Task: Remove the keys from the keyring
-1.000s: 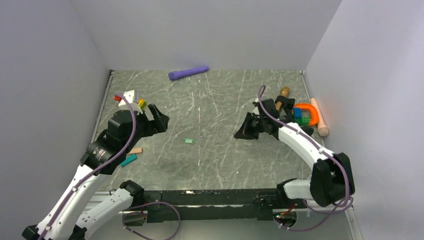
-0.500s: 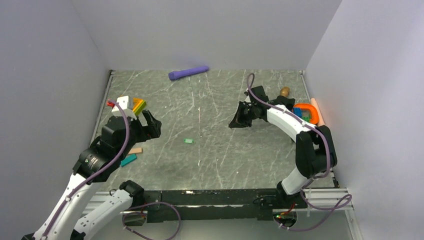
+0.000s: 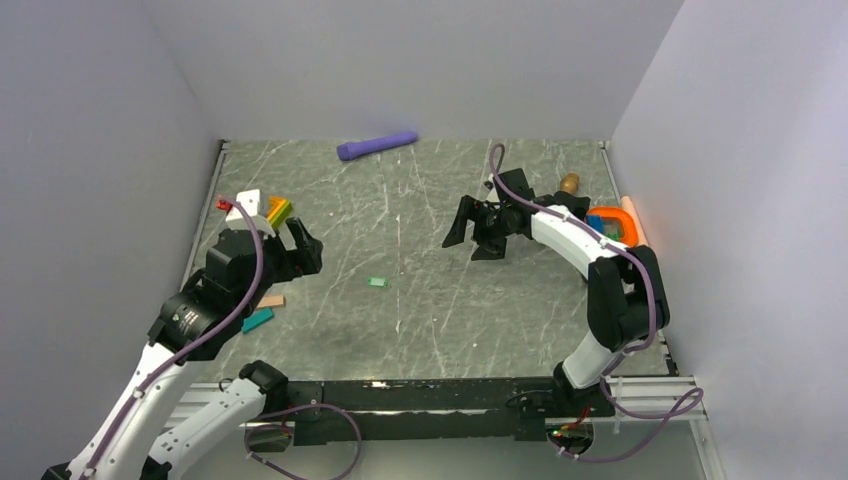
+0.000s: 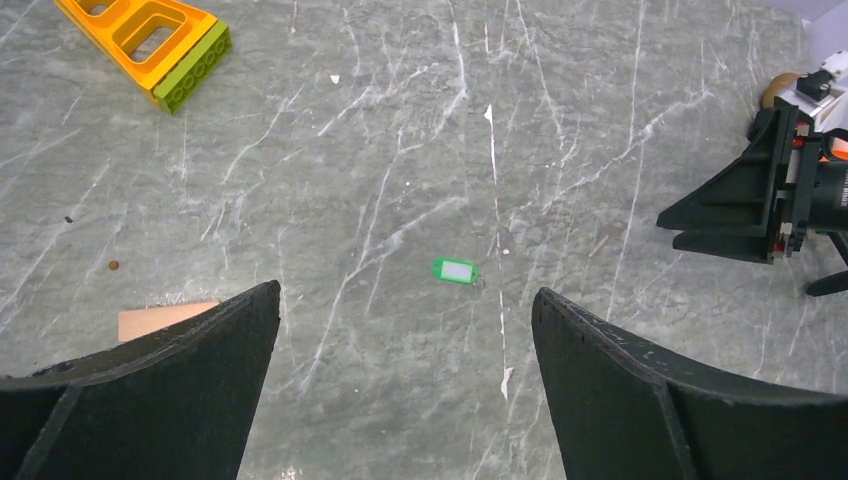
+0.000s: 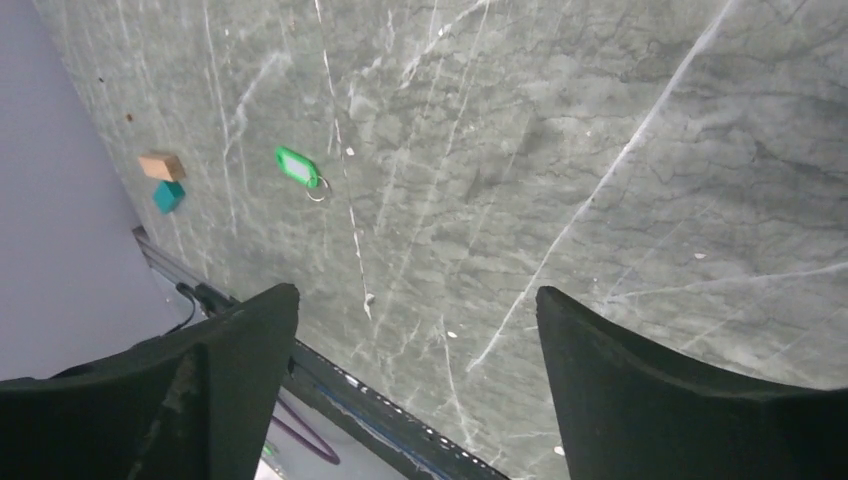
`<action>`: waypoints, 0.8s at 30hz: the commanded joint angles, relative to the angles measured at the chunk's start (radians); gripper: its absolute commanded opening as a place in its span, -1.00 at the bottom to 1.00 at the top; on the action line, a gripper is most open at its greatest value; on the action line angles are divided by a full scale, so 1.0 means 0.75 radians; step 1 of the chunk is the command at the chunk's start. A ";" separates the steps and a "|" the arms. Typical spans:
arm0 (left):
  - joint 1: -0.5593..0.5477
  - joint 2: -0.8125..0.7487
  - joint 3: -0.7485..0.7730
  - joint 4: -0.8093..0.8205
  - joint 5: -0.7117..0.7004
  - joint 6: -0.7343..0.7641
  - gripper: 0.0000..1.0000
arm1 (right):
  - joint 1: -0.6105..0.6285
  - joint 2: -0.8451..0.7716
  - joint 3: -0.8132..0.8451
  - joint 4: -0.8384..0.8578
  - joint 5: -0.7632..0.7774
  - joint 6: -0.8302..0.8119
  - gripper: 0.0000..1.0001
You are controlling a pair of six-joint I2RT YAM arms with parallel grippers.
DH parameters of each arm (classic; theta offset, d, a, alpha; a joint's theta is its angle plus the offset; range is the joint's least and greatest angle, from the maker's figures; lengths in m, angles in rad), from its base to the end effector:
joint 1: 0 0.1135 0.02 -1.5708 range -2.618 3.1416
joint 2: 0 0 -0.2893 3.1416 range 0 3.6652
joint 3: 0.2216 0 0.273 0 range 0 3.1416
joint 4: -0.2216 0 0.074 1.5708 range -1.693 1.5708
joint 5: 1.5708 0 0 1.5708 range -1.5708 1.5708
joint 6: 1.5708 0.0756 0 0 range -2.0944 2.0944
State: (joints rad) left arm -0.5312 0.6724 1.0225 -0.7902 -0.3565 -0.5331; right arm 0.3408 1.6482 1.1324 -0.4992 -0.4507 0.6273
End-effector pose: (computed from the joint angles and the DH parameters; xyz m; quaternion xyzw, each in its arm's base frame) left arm 0.1464 -0.0554 0.3797 -0.0958 0.8309 -0.1385 0.5303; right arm 0.3458 0.1576 0.2021 0.0731 0.9365 0.3146 0.1367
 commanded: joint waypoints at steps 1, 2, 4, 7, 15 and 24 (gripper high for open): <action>0.005 0.026 0.056 0.051 -0.007 0.044 0.99 | -0.003 -0.085 0.068 -0.044 0.032 -0.027 0.93; 0.006 0.029 0.058 0.056 -0.006 0.047 0.99 | -0.004 -0.104 0.069 -0.050 0.040 -0.030 0.95; 0.005 0.037 0.057 0.063 0.004 0.048 0.99 | -0.006 -0.142 0.071 -0.068 0.060 -0.036 0.96; 0.005 0.050 0.055 0.067 0.019 0.048 0.99 | -0.005 -0.201 0.069 -0.093 0.079 -0.044 0.96; 0.005 0.056 0.045 0.088 0.016 0.083 0.99 | 0.003 -0.480 -0.012 -0.101 0.102 -0.069 0.97; 0.005 0.062 0.049 0.090 0.003 0.130 0.99 | 0.006 -0.846 -0.077 -0.242 0.254 -0.078 0.98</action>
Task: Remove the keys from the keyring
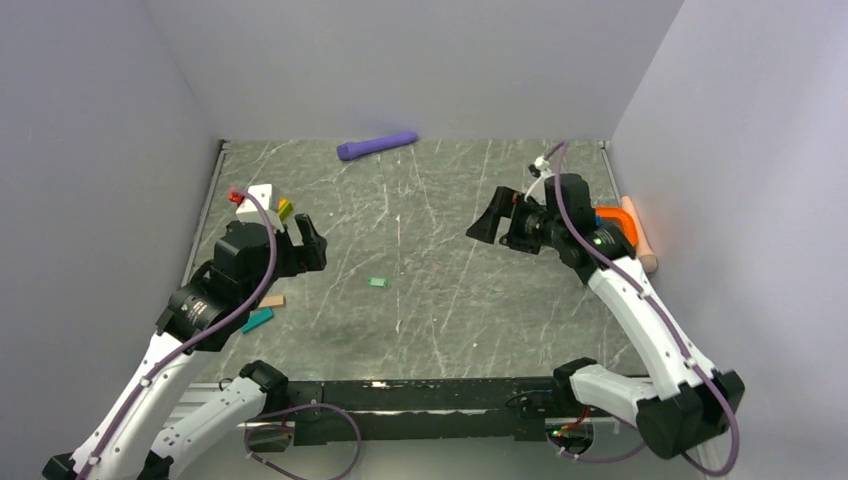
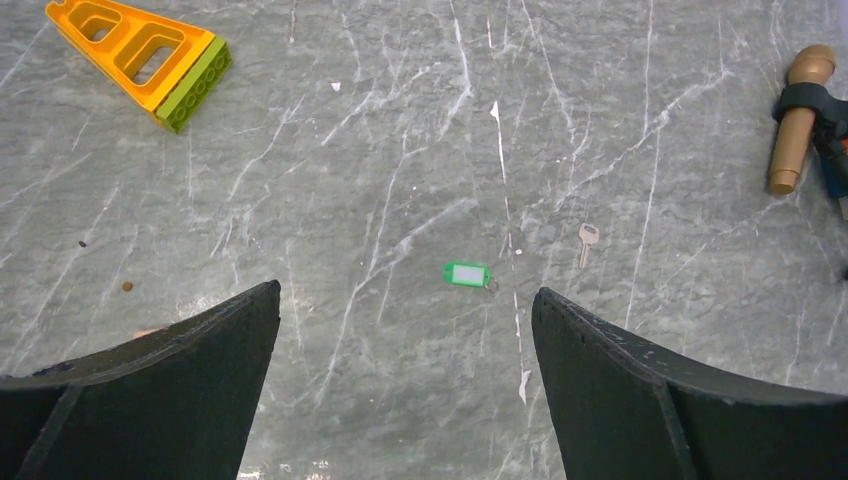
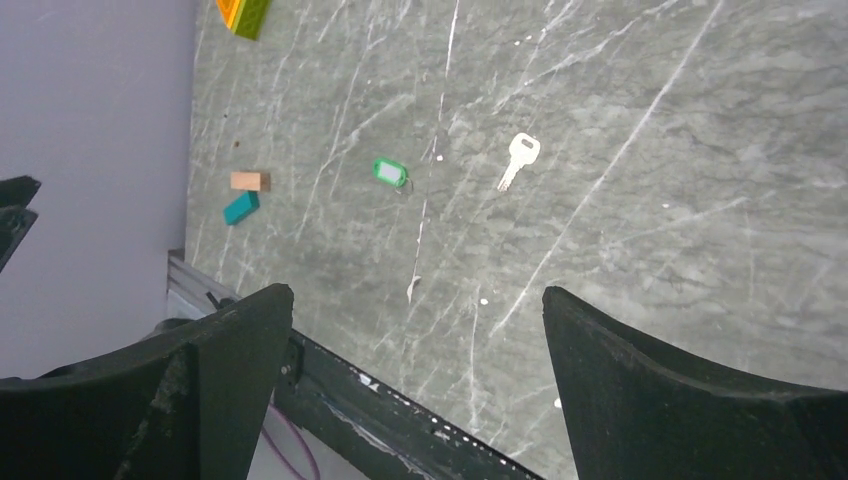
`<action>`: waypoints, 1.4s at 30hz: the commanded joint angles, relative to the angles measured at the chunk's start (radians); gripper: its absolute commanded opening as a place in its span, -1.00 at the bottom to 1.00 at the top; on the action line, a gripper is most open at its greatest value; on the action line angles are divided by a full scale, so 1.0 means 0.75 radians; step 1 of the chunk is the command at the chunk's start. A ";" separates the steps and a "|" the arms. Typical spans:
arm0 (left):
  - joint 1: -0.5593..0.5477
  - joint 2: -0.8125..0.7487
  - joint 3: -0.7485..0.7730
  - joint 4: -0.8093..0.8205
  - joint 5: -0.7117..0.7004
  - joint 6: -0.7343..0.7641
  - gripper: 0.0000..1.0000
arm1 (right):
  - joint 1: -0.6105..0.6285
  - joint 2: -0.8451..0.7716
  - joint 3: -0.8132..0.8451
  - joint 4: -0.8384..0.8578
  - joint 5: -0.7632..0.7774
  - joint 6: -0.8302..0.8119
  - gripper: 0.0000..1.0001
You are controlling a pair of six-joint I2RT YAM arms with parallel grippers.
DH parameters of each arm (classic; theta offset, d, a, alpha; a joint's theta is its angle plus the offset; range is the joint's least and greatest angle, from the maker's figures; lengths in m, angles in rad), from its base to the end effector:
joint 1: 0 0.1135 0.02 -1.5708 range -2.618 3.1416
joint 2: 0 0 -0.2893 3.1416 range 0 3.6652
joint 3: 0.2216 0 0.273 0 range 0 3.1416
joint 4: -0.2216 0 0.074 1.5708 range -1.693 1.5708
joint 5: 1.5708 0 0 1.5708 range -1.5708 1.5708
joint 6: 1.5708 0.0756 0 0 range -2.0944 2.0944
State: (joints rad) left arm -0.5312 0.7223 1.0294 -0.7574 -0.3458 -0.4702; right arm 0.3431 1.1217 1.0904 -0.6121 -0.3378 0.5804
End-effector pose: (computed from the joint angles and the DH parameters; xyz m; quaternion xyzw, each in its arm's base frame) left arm 0.1590 -0.0637 0.3793 -0.0659 0.8369 -0.1234 0.5292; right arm 0.2541 0.1174 0.3386 0.0297 0.8844 0.3310 0.3277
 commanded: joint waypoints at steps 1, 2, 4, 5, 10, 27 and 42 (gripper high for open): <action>0.006 -0.011 0.031 0.043 -0.015 0.049 0.99 | 0.003 -0.185 -0.018 -0.109 0.114 -0.007 0.98; 0.005 -0.018 0.022 0.041 -0.017 0.054 0.99 | 0.003 -0.224 -0.011 -0.132 0.133 0.009 0.98; 0.005 -0.038 -0.001 0.039 -0.024 0.070 0.99 | 0.003 -0.288 0.011 -0.190 0.161 0.040 0.98; 0.005 -0.050 -0.009 0.035 -0.029 0.078 0.99 | 0.003 -0.312 0.023 -0.215 0.153 0.044 0.98; 0.006 -0.156 -0.040 0.026 -0.071 0.101 0.99 | 0.004 -0.424 0.067 -0.286 0.187 0.084 1.00; 0.006 -0.639 -0.360 0.101 -0.020 0.156 0.99 | 0.002 -0.768 -0.042 -0.125 0.353 0.272 1.00; 0.005 -0.760 -0.486 0.053 -0.096 0.092 0.99 | 0.002 -0.969 -0.091 -0.342 0.495 0.259 1.00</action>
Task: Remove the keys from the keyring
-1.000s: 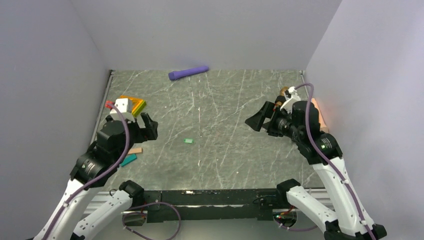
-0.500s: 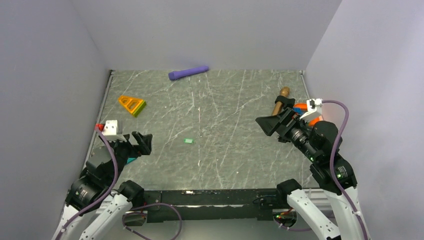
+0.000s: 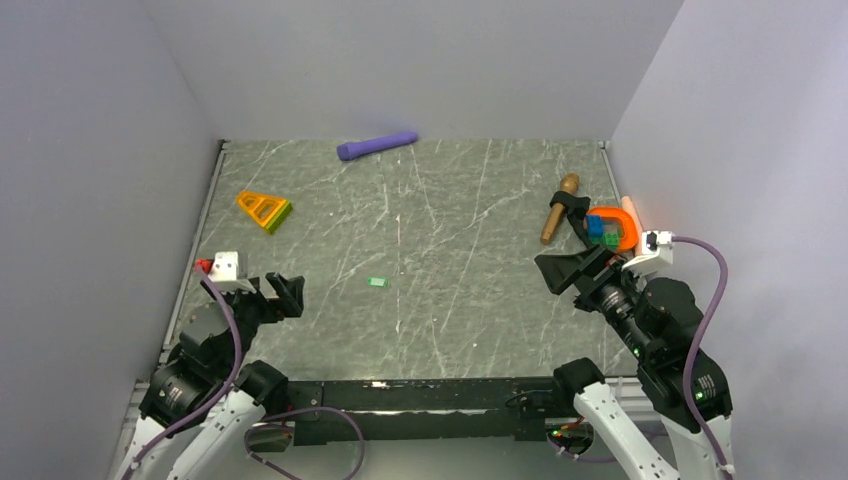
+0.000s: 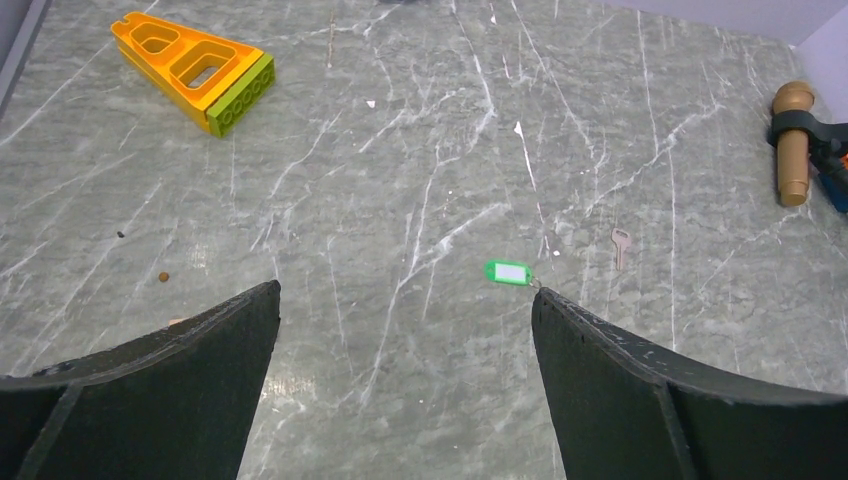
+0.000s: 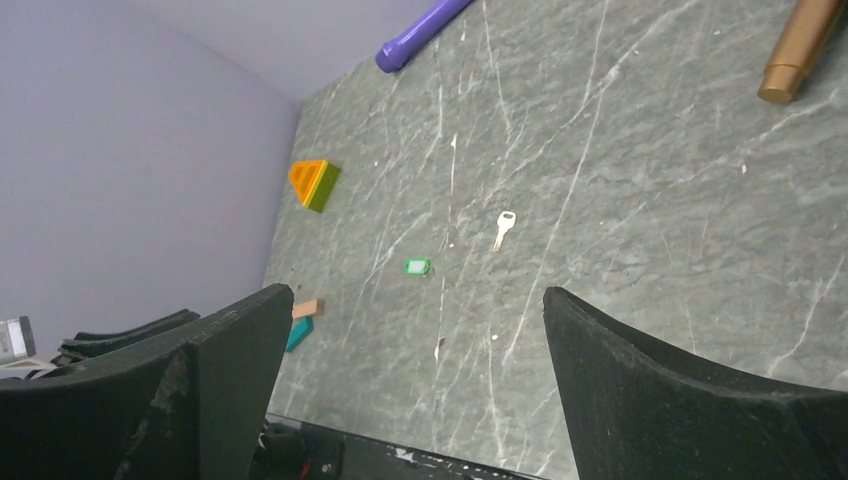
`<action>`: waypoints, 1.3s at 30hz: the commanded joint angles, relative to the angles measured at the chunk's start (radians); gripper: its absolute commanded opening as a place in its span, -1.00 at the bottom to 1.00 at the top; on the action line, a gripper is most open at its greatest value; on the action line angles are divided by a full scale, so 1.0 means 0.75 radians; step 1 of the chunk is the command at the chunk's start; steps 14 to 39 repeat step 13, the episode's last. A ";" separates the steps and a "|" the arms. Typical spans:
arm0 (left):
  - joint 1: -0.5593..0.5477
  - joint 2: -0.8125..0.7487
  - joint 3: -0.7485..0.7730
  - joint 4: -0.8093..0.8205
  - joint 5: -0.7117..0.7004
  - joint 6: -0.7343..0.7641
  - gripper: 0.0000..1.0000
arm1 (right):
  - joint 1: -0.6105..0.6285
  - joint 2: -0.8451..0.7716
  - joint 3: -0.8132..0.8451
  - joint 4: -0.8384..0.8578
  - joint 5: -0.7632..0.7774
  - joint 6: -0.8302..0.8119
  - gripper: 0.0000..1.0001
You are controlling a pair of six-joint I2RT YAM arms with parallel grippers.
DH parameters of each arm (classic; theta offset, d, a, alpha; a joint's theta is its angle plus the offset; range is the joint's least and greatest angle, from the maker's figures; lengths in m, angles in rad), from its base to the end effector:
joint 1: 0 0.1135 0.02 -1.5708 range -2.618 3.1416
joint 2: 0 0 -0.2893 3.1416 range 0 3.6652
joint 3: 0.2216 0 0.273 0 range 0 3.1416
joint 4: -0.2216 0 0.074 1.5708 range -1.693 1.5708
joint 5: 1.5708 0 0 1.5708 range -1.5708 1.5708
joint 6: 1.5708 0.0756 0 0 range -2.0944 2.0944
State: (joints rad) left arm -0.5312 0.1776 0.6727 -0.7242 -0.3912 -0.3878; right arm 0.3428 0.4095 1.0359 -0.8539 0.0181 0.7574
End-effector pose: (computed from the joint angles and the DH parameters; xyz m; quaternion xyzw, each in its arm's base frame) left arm 0.0846 -0.0163 0.3113 -0.0655 0.7750 -0.1340 0.6141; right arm 0.0767 0.0259 0.3997 0.1666 0.7648 0.3193 0.5342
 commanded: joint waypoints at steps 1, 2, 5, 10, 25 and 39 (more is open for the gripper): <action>0.005 -0.042 -0.013 0.002 -0.046 -0.022 0.99 | 0.004 -0.021 -0.017 -0.021 0.018 0.020 1.00; 0.005 -0.050 -0.014 -0.006 -0.051 -0.023 0.99 | 0.003 -0.022 -0.017 -0.022 0.018 0.016 1.00; 0.006 -0.065 -0.014 -0.016 -0.047 -0.026 0.99 | 0.003 -0.017 -0.009 -0.019 0.021 0.006 1.00; 0.006 -0.081 -0.015 -0.026 -0.063 -0.031 0.99 | 0.002 0.020 0.008 0.011 -0.015 -0.017 1.00; 0.005 -0.091 -0.019 -0.027 -0.062 -0.030 0.99 | 0.003 0.047 0.025 0.001 -0.010 -0.022 1.00; 0.005 -0.091 -0.019 -0.027 -0.062 -0.030 0.99 | 0.003 0.047 0.025 0.001 -0.010 -0.022 1.00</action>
